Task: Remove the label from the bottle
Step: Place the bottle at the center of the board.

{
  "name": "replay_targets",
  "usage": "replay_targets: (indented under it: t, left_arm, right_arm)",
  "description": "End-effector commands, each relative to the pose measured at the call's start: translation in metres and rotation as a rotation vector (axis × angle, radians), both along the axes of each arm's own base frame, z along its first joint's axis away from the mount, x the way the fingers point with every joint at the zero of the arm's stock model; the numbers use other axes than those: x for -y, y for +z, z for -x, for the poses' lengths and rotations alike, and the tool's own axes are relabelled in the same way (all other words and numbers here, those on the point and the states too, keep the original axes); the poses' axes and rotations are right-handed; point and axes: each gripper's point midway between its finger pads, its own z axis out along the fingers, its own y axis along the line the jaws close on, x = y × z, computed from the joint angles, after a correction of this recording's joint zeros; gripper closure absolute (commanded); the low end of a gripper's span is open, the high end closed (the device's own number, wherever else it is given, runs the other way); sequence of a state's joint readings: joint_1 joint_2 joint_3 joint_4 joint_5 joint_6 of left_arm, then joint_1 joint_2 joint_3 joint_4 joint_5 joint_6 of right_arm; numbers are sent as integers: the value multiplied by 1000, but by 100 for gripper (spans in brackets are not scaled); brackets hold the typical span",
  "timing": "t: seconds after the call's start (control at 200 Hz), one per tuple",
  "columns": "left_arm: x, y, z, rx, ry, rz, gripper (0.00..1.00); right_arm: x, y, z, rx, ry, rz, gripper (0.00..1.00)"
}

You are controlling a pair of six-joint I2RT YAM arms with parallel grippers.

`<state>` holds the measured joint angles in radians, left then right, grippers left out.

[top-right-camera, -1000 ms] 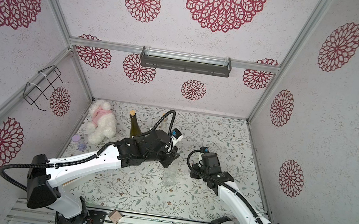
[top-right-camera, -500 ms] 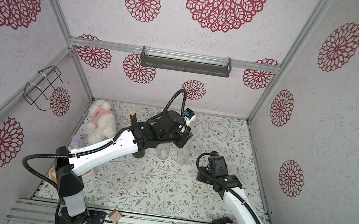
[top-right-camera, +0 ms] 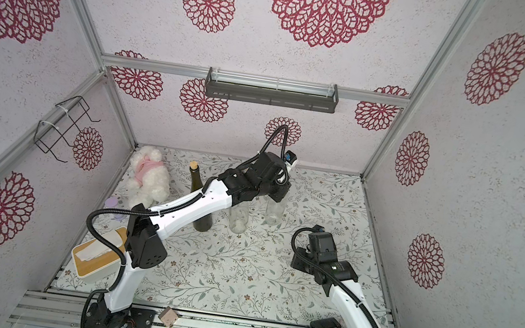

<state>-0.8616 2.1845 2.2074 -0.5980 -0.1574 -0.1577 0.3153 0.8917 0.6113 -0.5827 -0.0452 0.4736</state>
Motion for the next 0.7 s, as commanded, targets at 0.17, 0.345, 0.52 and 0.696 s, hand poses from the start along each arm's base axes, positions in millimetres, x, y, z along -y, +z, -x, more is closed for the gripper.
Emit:
replay_targets:
  t: [0.17, 0.345, 0.52, 0.696]
  left_arm:
    - [12, 21, -16, 53, 9, 98, 82]
    - [11, 17, -17, 42, 14, 104, 78]
    - [11, 12, -17, 32, 17, 108, 71]
    - [11, 6, -17, 24, 19, 103, 67]
  right_arm:
    - [5, -3, 4, -17, -19, -8, 100]
    - [7, -5, 4, -22, -21, -10, 100]
    - [7, -10, 4, -37, -20, -12, 100]
    - [7, -14, 5, -54, -19, -9, 100]
